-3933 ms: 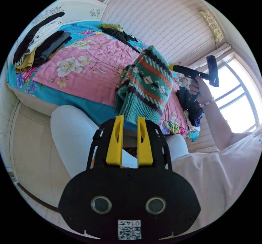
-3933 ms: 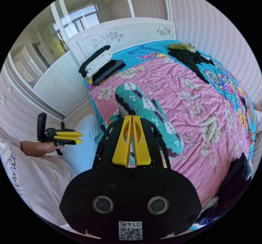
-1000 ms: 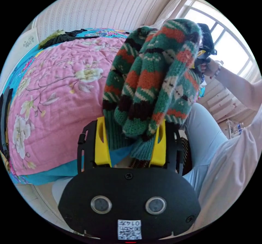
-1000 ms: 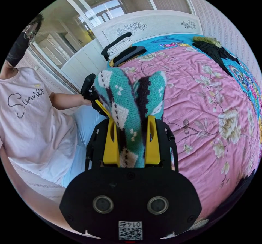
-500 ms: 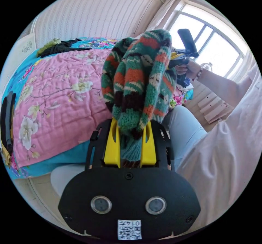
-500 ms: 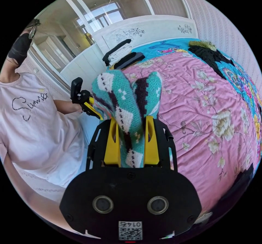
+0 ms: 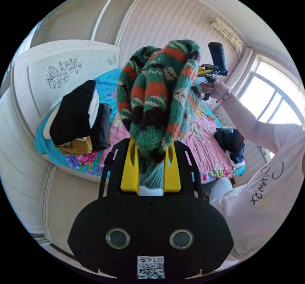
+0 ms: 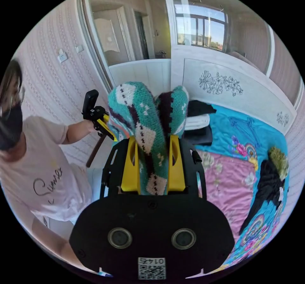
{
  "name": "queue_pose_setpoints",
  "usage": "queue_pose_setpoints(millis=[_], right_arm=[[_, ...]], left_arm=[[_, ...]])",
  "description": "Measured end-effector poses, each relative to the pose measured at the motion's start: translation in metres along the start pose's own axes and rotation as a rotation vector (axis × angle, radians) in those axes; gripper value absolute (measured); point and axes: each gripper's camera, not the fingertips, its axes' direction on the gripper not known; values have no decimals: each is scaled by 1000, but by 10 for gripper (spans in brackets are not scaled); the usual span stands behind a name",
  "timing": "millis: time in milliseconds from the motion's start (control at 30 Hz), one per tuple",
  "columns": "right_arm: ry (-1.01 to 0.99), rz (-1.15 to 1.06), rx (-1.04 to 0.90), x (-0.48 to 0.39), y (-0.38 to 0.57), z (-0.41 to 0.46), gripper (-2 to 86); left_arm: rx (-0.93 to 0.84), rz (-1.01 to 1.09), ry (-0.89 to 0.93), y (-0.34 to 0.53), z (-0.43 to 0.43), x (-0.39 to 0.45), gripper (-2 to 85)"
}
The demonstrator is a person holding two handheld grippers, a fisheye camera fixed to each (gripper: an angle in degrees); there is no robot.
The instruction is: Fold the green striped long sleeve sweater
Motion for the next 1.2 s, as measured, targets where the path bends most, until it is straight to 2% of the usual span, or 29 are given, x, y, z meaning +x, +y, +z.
queue_pose_setpoints(millis=[100,167,233,300,367,400,500,600,667,700,733,800,867,900,967,1067,1133,1200], right_arm=[[56,156,-82,64,-112,36,146],[198,278,-101,109,-170,77,132],[289,324,-88,128,-191,118,108],[272,333,-155,142,-201,173,92],[196,284,-365,157,-201,250,91],[220,279,-386,159,-199,263,90],[293,214,-288,155,-193,268,89],[219,295,-4,156,-149,220,105],[244,496,238,171,-80,186,127],[238,569,288,176,-63,183,140],[181,683,320,190,-37,186,164],[-10,772,269,209,-20,207,166],[-398,836,427,225,-12,216,116],[-426,847,433,226,-15,213,105],[-261,680,424,207,-50,176,58],[-166,503,410,186,-104,135,53],[-154,506,358,187,-125,132,53],[-119,533,227,193,-138,148,53]], left_arm=[[15,-78,-46,-73,-46,-93,127],[20,-294,-57,-116,-44,-193,135],[-14,-470,-53,-130,-22,-270,136],[-61,-615,-18,-130,6,-329,136],[26,-697,113,-130,19,-372,135],[48,-694,139,-132,19,-377,134],[85,-637,128,-138,12,-392,129],[123,-603,142,-134,5,-402,121],[145,-601,161,-127,2,-408,118],[152,-605,168,-125,2,-410,118],[165,-621,183,-122,2,-413,117],[186,-638,201,-118,2,-414,114],[200,-630,208,-119,2,-408,109],[205,-622,211,-121,0,-406,107],[279,-570,179,-134,-19,-393,103],[348,-507,66,-155,-40,-382,105],[322,-557,50,-155,-29,-393,109],[230,-666,42,-142,3,-410,113]])
